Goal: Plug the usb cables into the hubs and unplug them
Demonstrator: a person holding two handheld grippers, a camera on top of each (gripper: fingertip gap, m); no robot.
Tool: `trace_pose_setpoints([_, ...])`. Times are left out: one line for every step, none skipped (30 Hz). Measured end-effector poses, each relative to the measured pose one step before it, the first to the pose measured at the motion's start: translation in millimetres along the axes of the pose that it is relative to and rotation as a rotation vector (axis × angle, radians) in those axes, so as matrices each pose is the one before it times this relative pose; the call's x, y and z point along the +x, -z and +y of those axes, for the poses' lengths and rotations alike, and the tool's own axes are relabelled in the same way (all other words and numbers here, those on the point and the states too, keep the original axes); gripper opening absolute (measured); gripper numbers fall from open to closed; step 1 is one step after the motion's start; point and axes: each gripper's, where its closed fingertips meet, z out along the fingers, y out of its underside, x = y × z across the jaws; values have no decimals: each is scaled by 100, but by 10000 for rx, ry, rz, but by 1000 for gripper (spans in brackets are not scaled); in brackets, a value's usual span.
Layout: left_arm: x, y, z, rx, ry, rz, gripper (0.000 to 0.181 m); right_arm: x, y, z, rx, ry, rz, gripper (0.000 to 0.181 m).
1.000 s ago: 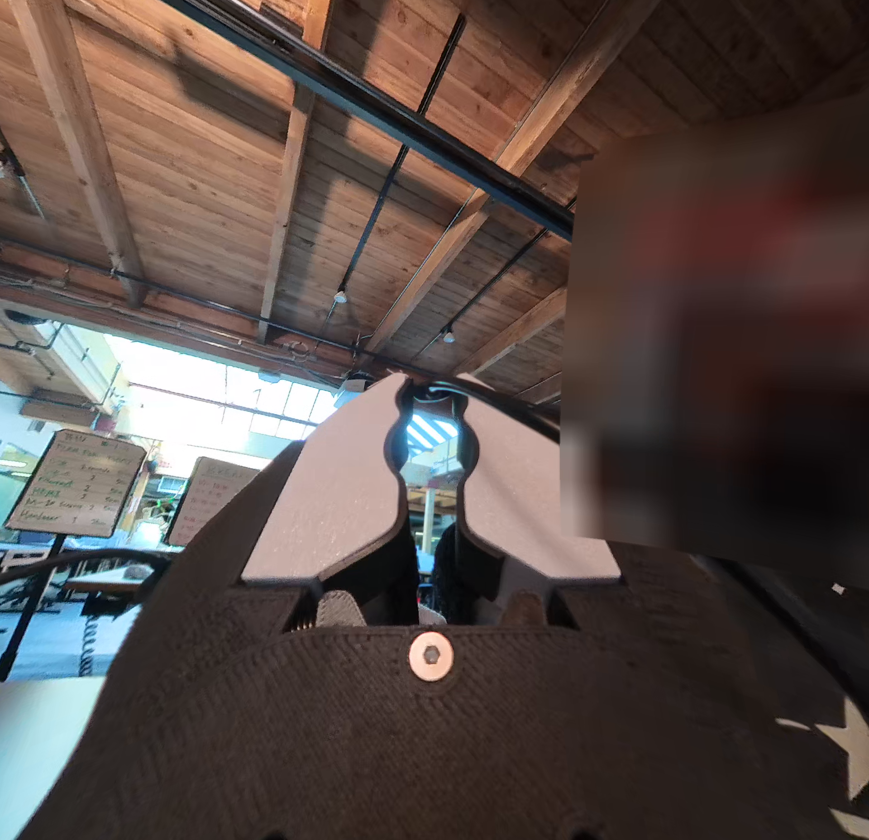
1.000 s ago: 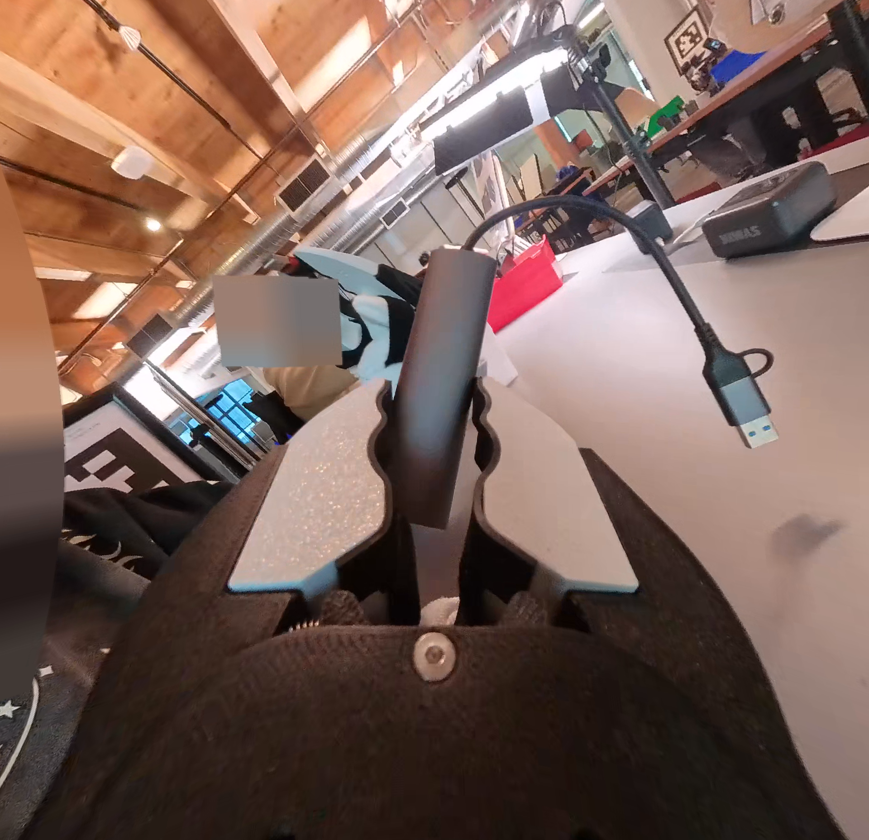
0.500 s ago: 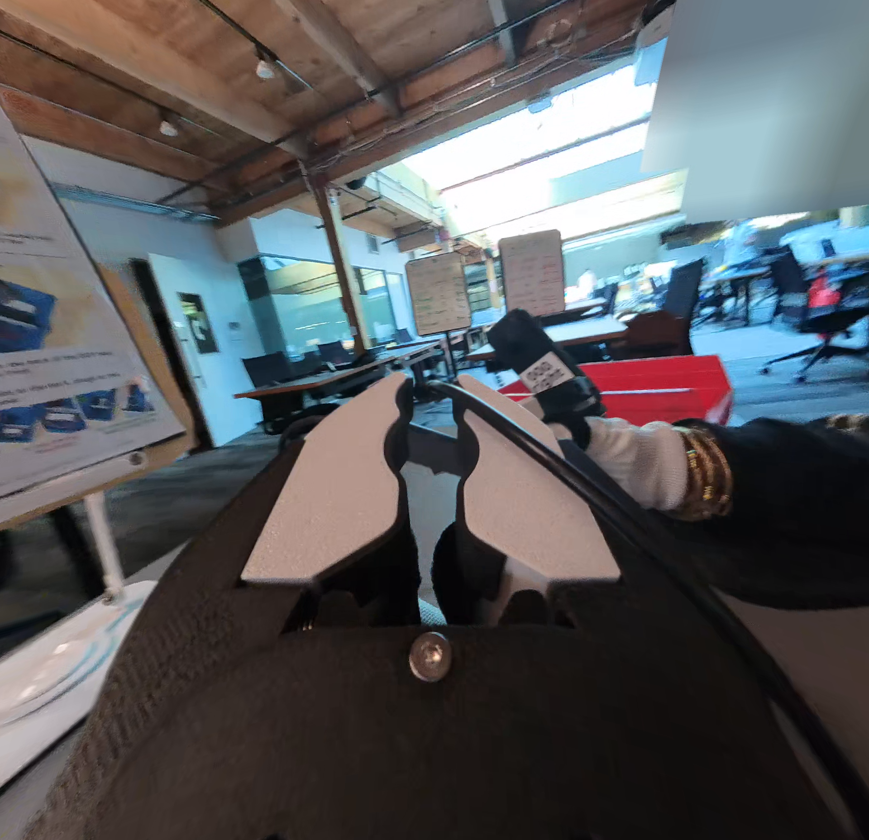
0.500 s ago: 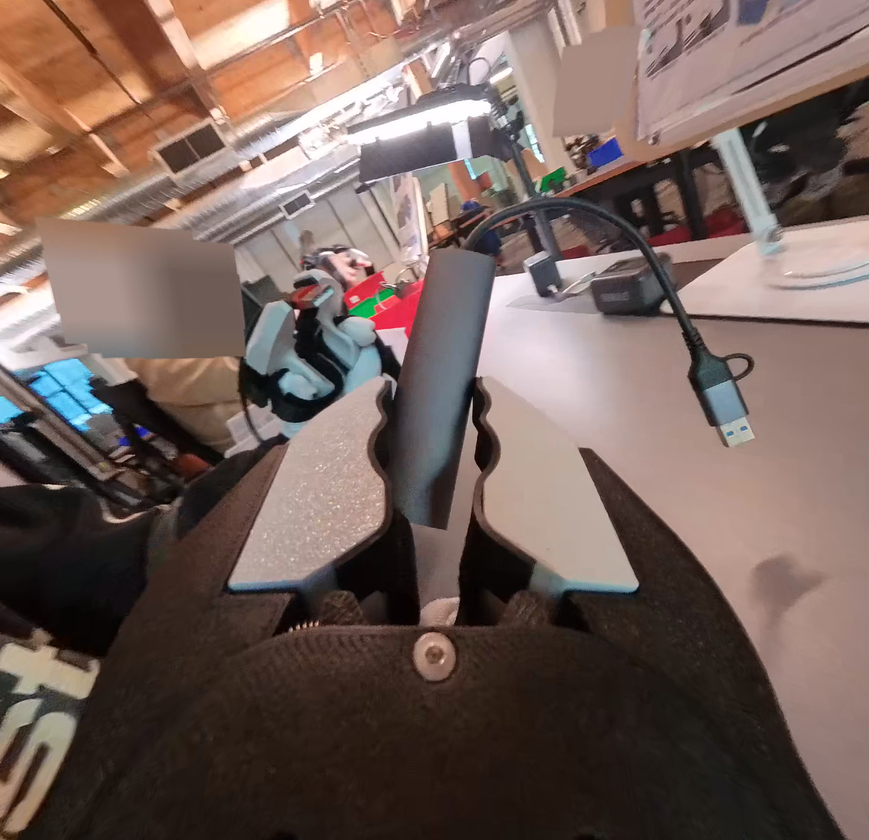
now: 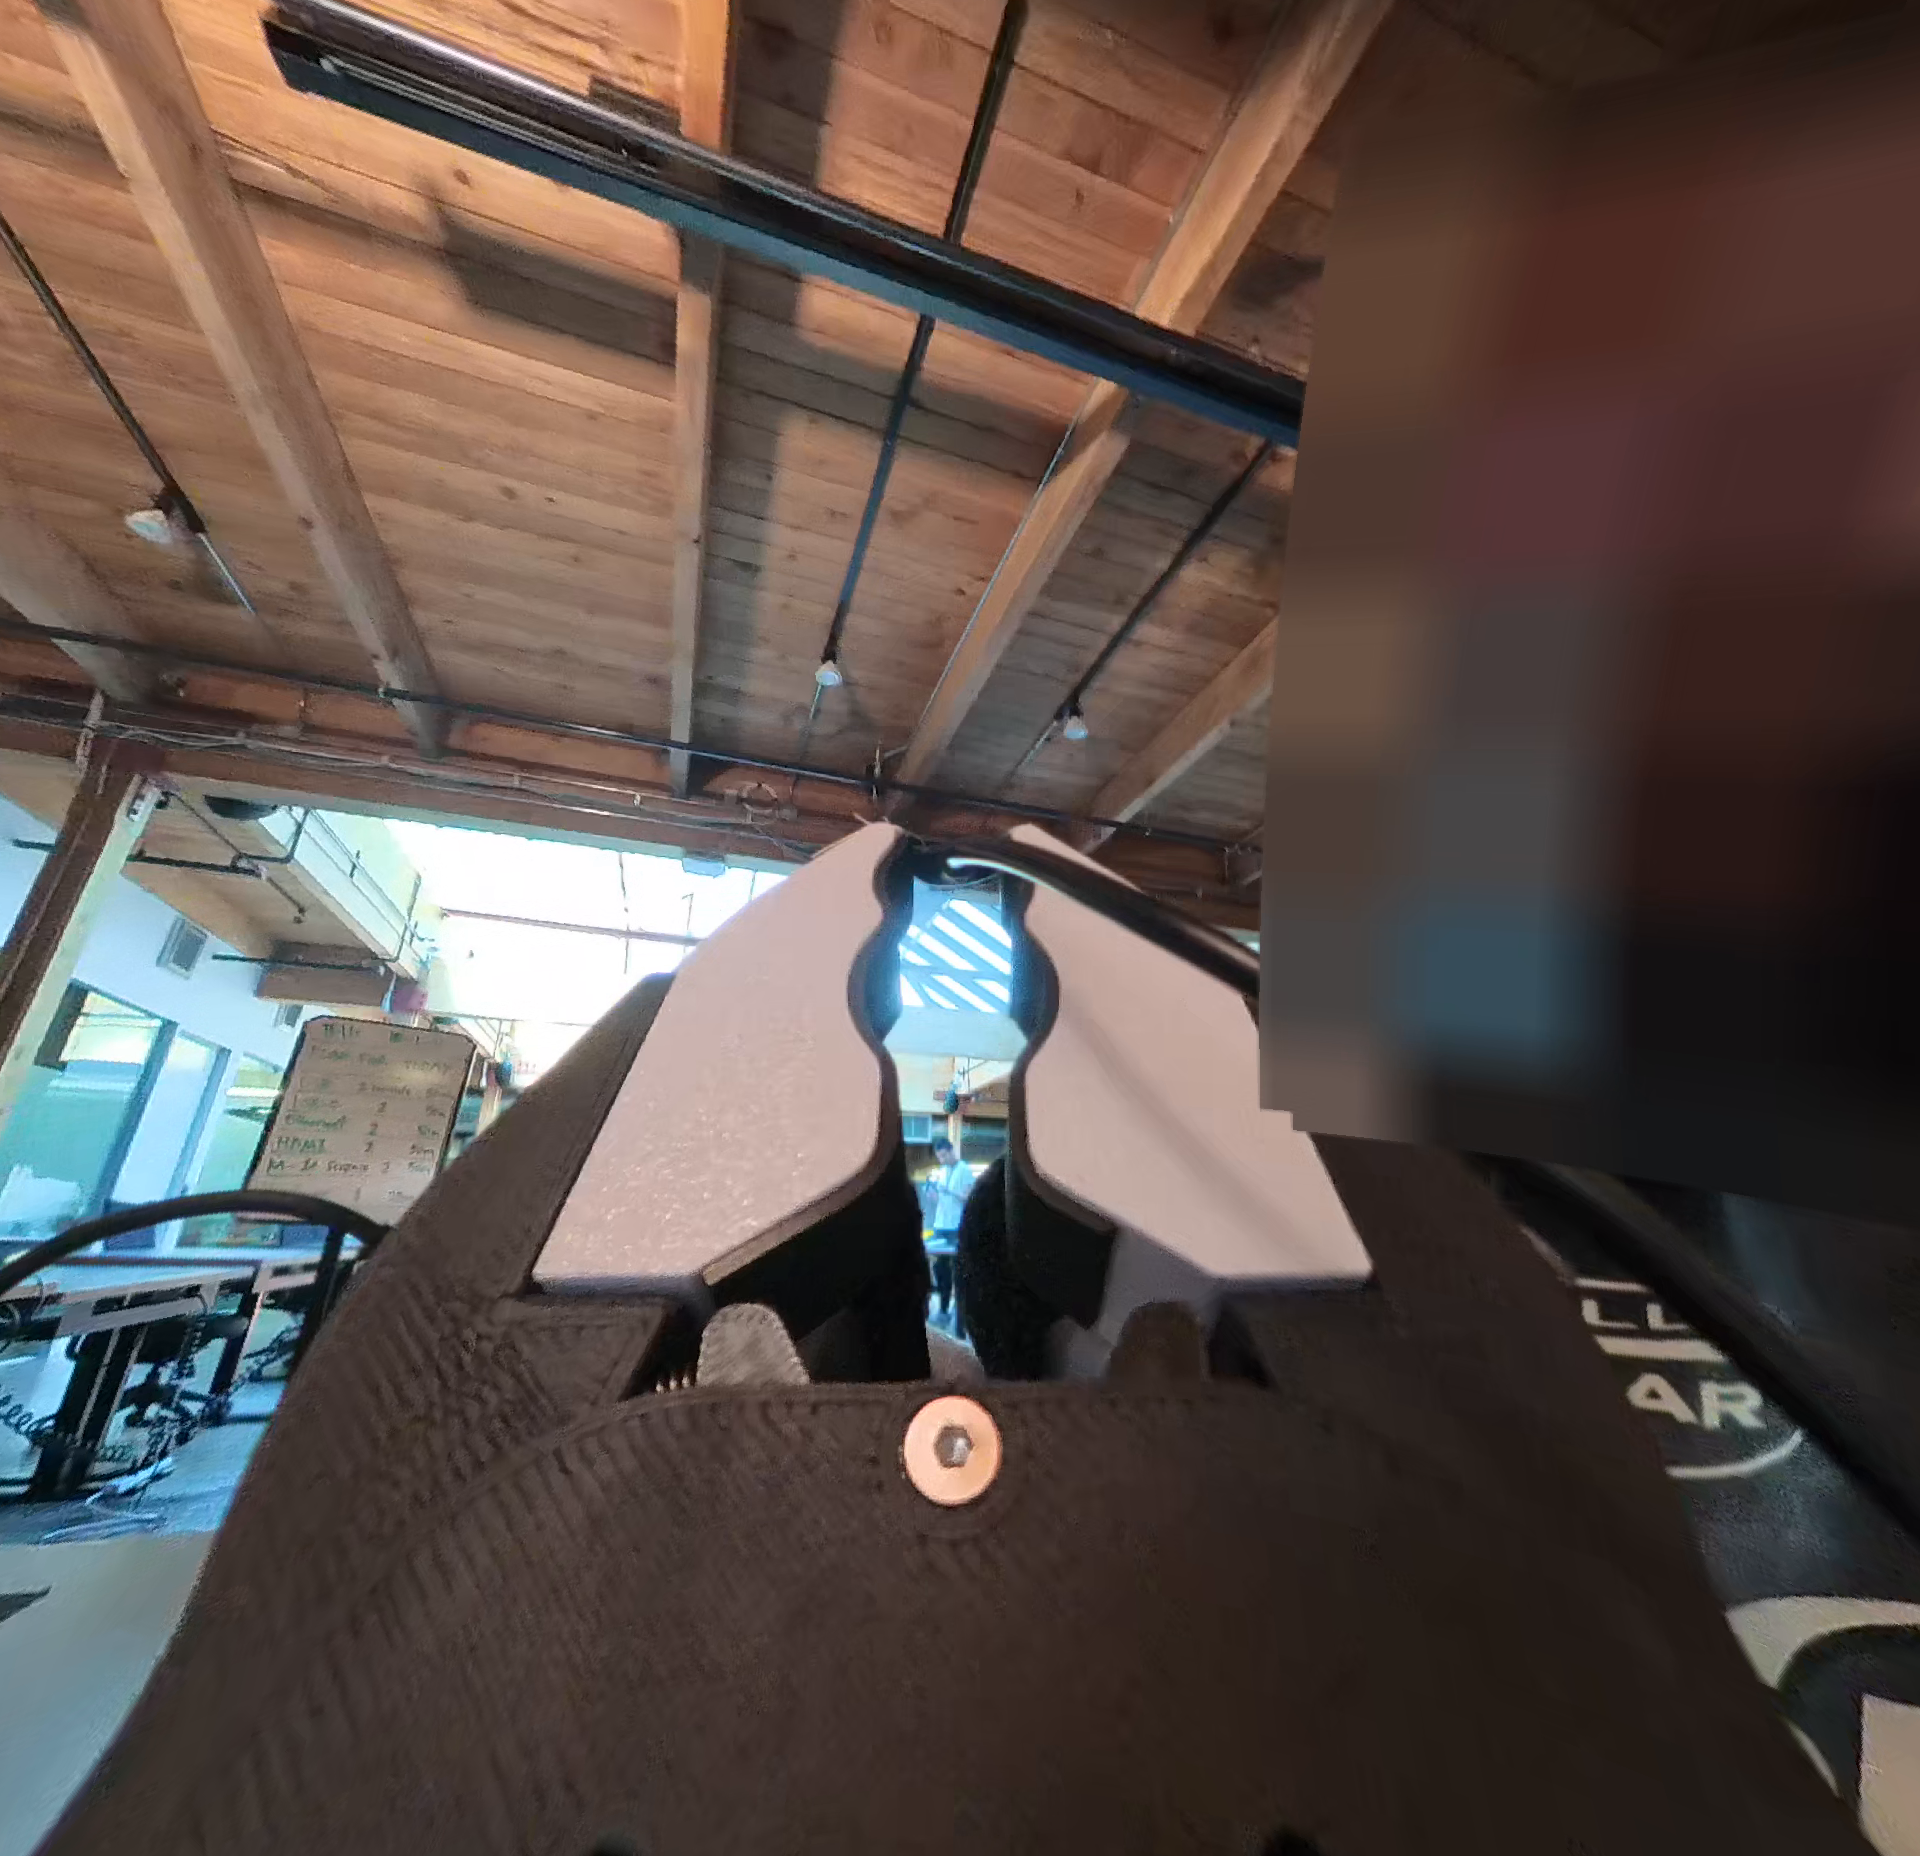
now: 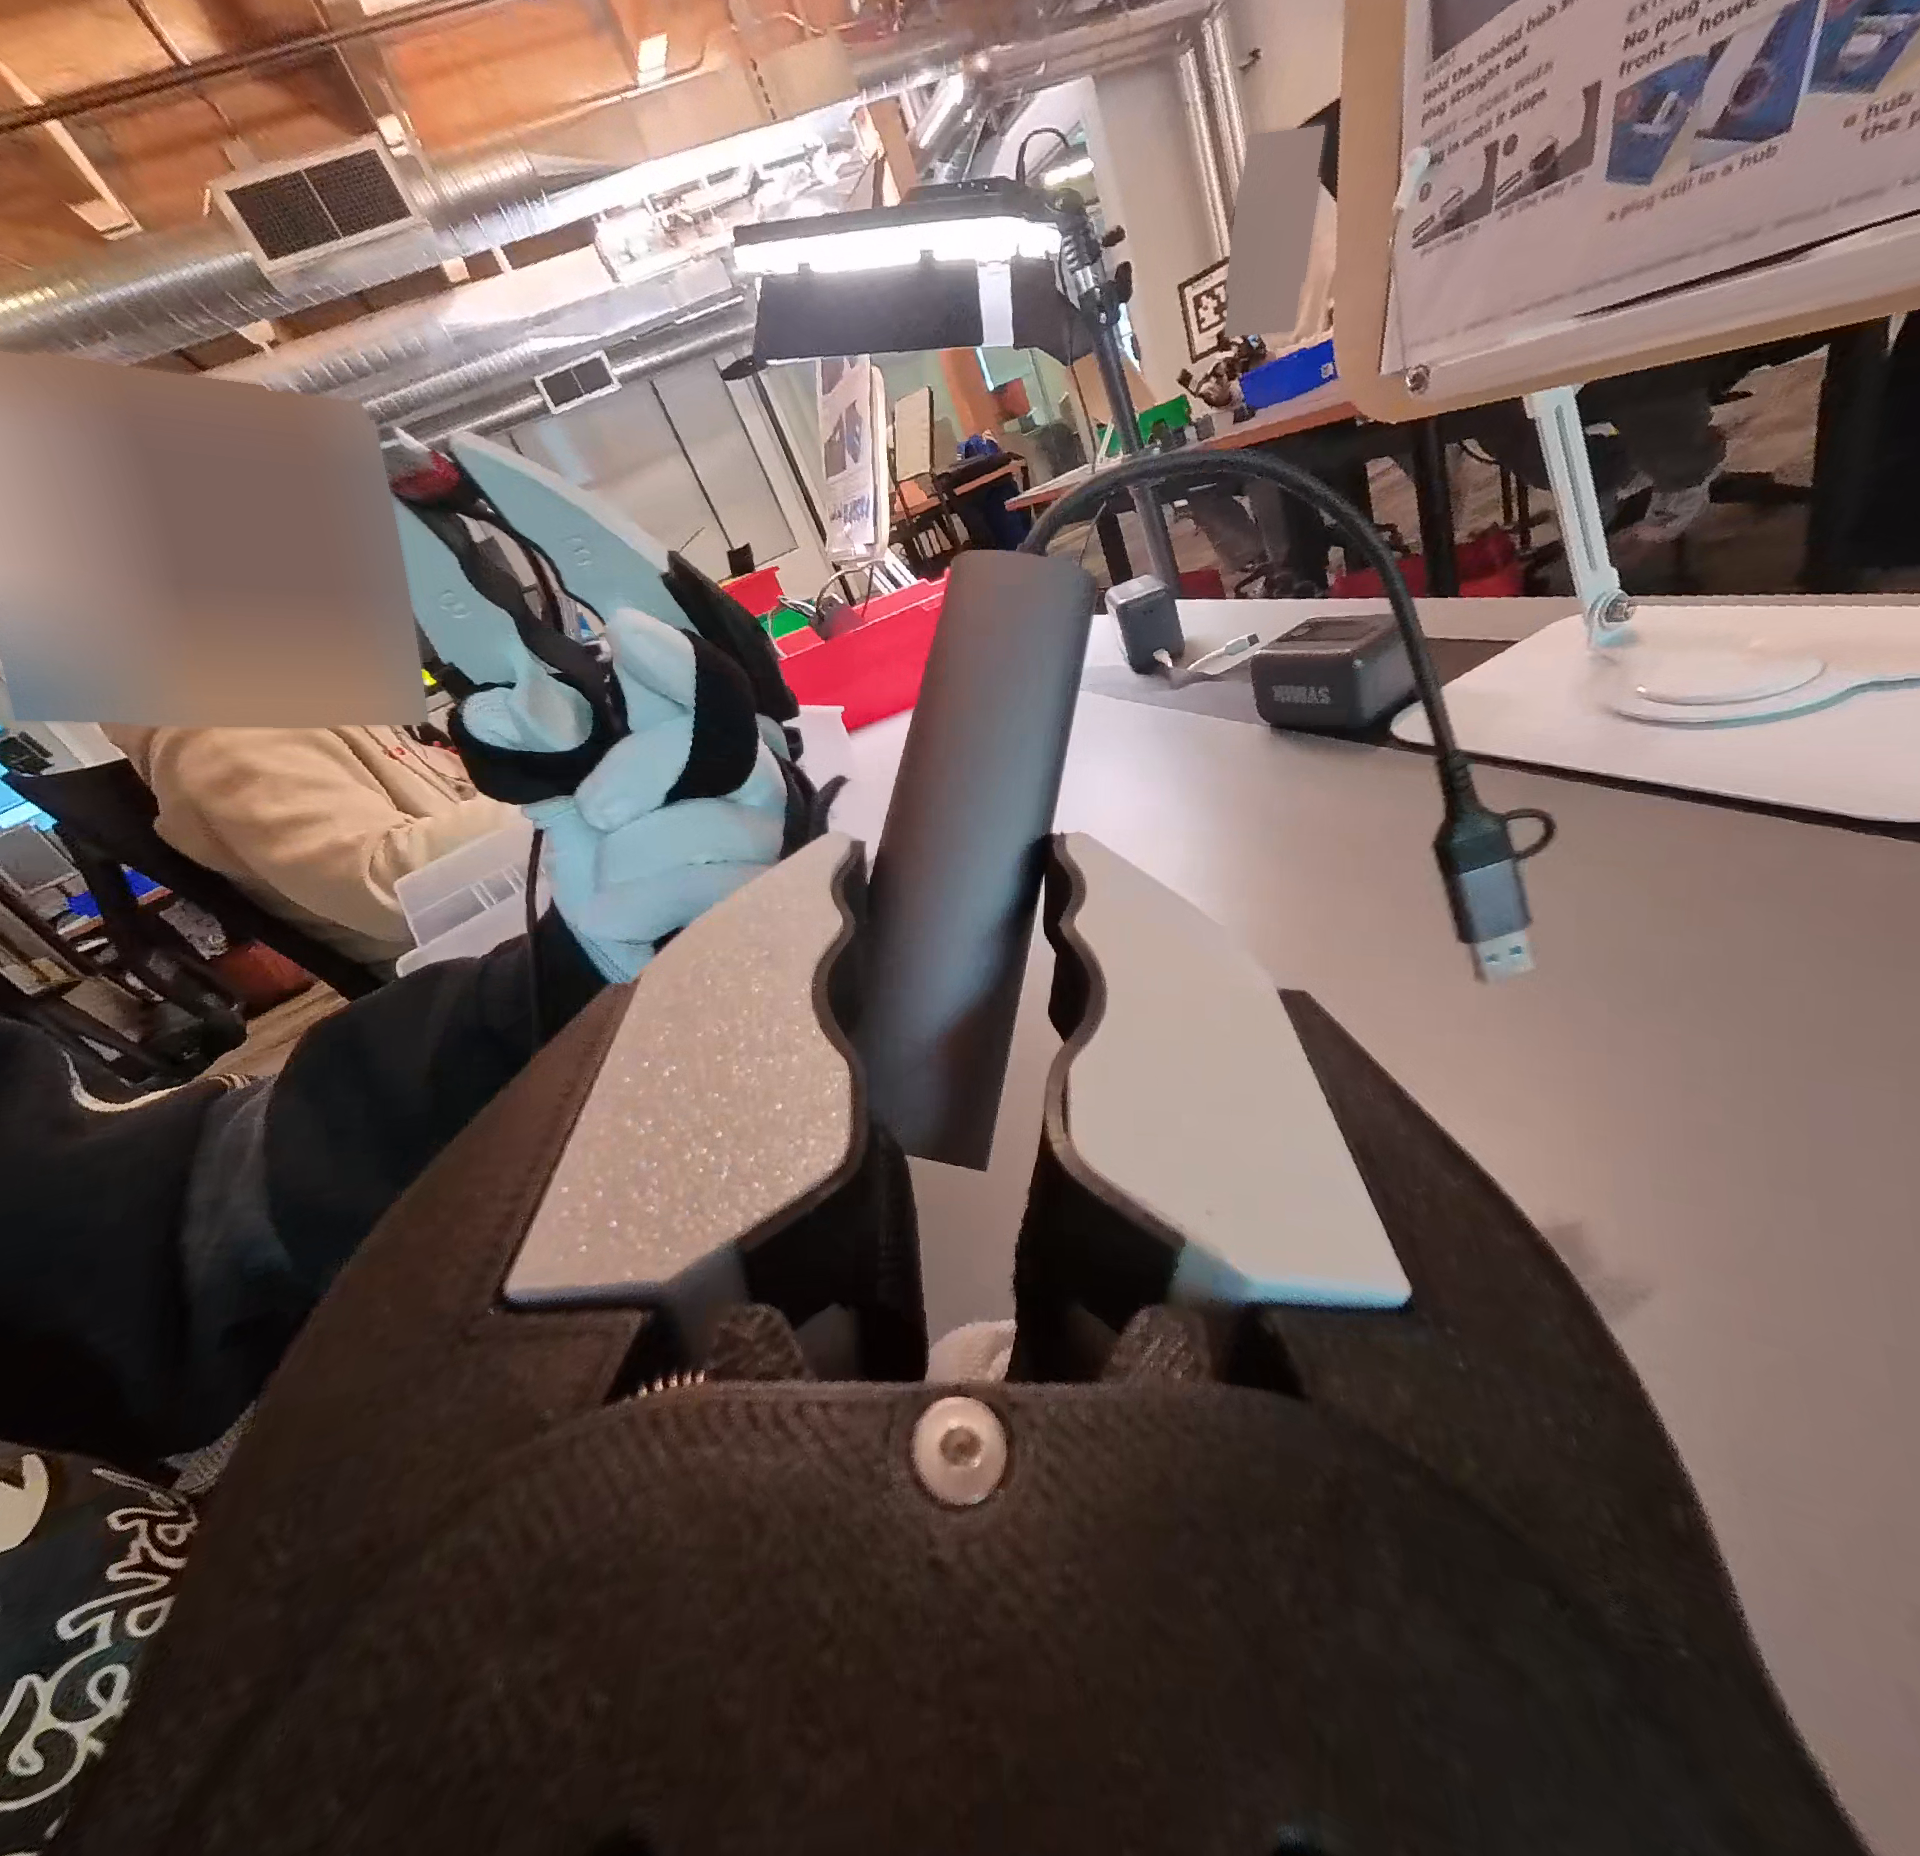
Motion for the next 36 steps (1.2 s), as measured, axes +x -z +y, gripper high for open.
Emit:
trace_pose_setpoints([96, -43, -47, 17, 2, 55, 16, -17, 0, 12, -9, -29, -20, 33])
trace_pose_setpoints([128, -44, -175, 133, 91, 84, 15, -62, -2, -37, 19, -13, -21, 33])
trace_pose_setpoints([79, -34, -102, 87, 61, 49, 15, -66, -3, -48, 11, 32, -5, 33])
trace_pose_setpoints([-2, -14, 18, -6, -15, -13, 16, -37, 8, -21, -15, 71, 23, 33])
trace_pose_setpoints([-51, 9, 91, -59, -21, -35, 16, 4, 3, -1, -34, 97, 51, 33])
trace_pose_setpoints([-95, 24, 86, -59, -11, -48, 16, 35, -5, 45, -47, 92, 50, 33])
trace_pose_setpoints([-110, 51, 104, -68, -14, -65, 16, 14, -14, 50, -43, 55, 28, 33])
trace_pose_setpoints([-199, 48, 137, -96, -24, -115, 16, 20, -20, 53, -28, 17, 11, 33])
trace_pose_setpoints([-348, 76, 181, -131, -22, -221, 16, 51, -19, 107, -66, 3, 30, 33])
trace_pose_setpoints([-714, 90, 279, -215, 4, -458, 16, 238, -38, 273, -217, 41, 168, 33])
trace_pose_setpoints([-958, 143, 354, -279, -13, -620, 16, 524, -39, 552, -444, 240, 385, 32])
trace_pose_setpoints([-974, 190, 336, -273, -40, -631, 16, 626, -104, 898, -721, 529, 492, 32])
trace_pose_setpoints([-914, 214, 252, -196, -19, -559, 16, 708, -193, 1289, -1003, 662, 556, 32])
trace_pose_setpoints([-772, 217, 165, -110, 67, -436, 16, 743, -298, 1535, -1135, 663, 618, 32])
trace_pose_setpoints([-674, 205, 75, -44, 177, -340, 15, 556, -414, 1571, -1101, 645, 542, 33])
trace_pose_setpoints([-637, 161, 63, -24, 257, -300, 16, 186, -537, 1444, -984, 538, 315, 33])
trace_pose_setpoints([-527, 123, 87, -38, 292, -230, 15, -163, -589, 1291, -875, 334, 74, 33])
trace_pose_setpoints([-378, 65, 139, -74, 288, -119, 16, -450, -578, 967, -659, 162, -130, 32])
trace_pose_setpoints([-266, 15, 182, -109, 255, -53, 16, -622, -533, 712, -485, 28, -294, 32])
trace_pose_setpoints([-254, -15, 280, -157, 226, -63, 15, -695, -454, 584, -406, 5, -385, 32])
trace_pose_setpoints([-226, -54, 367, -214, 213, -60, 15, -601, -389, 555, -367, 69, -354, 33])
trace_pose_setpoints([-163, -91, 447, -262, 194, -10, 15, -433, -321, 514, -332, 138, -257, 33])
trace_pose_setpoints([-111, -149, 565, -338, 227, 25, 15, -34, -158, 49, -46, 166, 22, 33])
trace_pose_setpoints([-124, -190, 704, -432, 296, 39, 15, 300, 166, -821, 495, 251, 292, 39])
trace_pose_setpoints([-121, -222, 782, -478, 322, 48, 14, 91, 569, -1539, 939, 444, 230, 45])
trace_pose_setpoints([-43, -243, 760, -441, 270, 79, 15, 115, 897, -2050, 1243, 602, 342, 50])
trace_pose_setpoints([36, -272, 719, -381, 236, 126, 14, 318, 1155, -2407, 1448, 753, 576, 52])
trace_pose_setpoints([92, -300, 670, -343, 239, 159, 15, 100, 1230, -2512, 1481, 913, 494, 52])
trace_pose_setpoints([58, -311, 683, -353, 276, 134, 15, 106, 1167, -2530, 1475, 956, 527, 52])
trace_pose_setpoints([22, -298, 715, -384, 283, 109, 15, 222, 995, -2236, 1306, 849, 591, 48])
trace_pose_setpoints([82, -296, 744, -414, 229, 132, 15, 39, 694, -1744, 1007, 841, 383, 42])
trace_pose_setpoints([98, -290, 709, -401, 163, 143, 15, 57, 373, -992, 509, 780, 309, 35])
trace_pose_setpoints([71, -296, 638, -369, 138, 108, 15, -85, 125, -287, 61, 673, 144, 29])
trace_pose_setpoints([93, -277, 560, -319, 96, 104, 15, -477, -59, 107, -134, 552, -187, 26])
trace_pose_setpoints([170, -235, 382, -202, 31, 141, 15, -600, -147, 329, -226, 322, -280, 24])
trace_pose_setpoints([128, -200, 254, -130, 36, 107, 15, -289, -186, 396, -246, 128, -85, 23])
